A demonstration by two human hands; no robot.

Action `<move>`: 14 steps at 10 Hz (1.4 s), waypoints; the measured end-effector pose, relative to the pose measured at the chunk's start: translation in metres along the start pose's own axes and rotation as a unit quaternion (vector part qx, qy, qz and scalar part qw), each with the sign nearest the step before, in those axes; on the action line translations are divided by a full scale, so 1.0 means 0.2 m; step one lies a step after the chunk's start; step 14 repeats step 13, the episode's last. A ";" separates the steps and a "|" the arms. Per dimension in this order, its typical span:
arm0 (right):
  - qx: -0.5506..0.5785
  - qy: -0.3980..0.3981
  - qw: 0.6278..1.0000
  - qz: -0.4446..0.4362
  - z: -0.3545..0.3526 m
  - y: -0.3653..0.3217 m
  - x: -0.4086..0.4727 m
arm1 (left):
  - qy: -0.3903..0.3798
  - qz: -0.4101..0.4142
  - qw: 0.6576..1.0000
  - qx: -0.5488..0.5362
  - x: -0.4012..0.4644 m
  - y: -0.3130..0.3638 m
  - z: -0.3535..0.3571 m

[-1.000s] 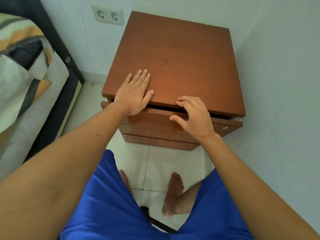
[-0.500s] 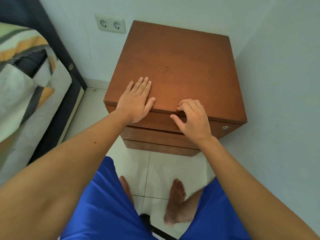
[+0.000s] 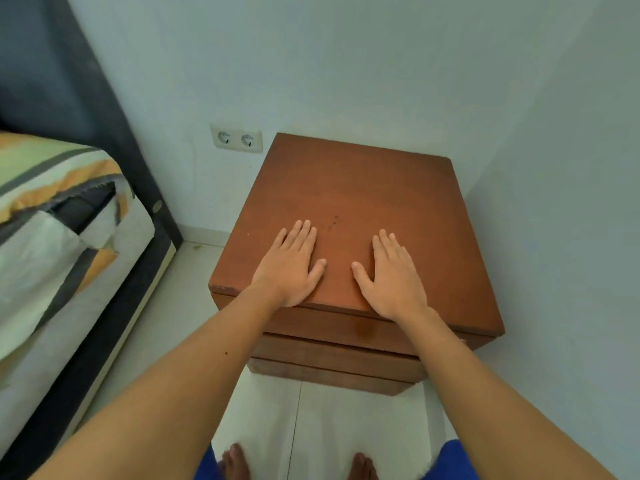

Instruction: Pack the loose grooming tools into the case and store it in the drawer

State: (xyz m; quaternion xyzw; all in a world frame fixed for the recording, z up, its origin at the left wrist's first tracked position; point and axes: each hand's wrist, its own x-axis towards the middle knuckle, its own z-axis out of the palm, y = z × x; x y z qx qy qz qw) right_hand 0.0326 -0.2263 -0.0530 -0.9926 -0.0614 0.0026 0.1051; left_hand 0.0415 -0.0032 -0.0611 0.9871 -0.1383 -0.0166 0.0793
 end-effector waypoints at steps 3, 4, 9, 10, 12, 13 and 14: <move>-0.006 0.009 1.000 0.009 0.02 -0.02 -0.01 | 0.004 0.004 1.000 0.017 0.00 0.00 0.02; -0.009 0.005 1.000 0.013 0.02 -0.02 0.00 | 0.005 0.006 1.000 0.018 0.01 -0.01 0.02; -0.008 -0.001 1.000 0.003 0.00 -0.01 -0.01 | 0.019 -0.004 1.000 0.001 -0.01 0.00 0.02; 0.010 0.019 1.000 -0.022 -0.01 -0.01 -0.03 | 0.050 -0.029 0.998 -0.016 -0.07 0.02 0.01; 0.031 0.105 0.988 -0.110 0.09 0.00 -0.36 | 0.118 -0.090 0.986 -0.070 -0.33 0.21 0.15; 0.063 0.060 0.983 -0.160 0.20 -0.05 -0.42 | 0.167 -0.046 0.981 -0.085 -0.49 0.29 0.29; 0.063 0.060 0.983 -0.160 0.20 -0.05 -0.42 | 0.167 -0.046 0.981 -0.085 -0.49 0.29 0.29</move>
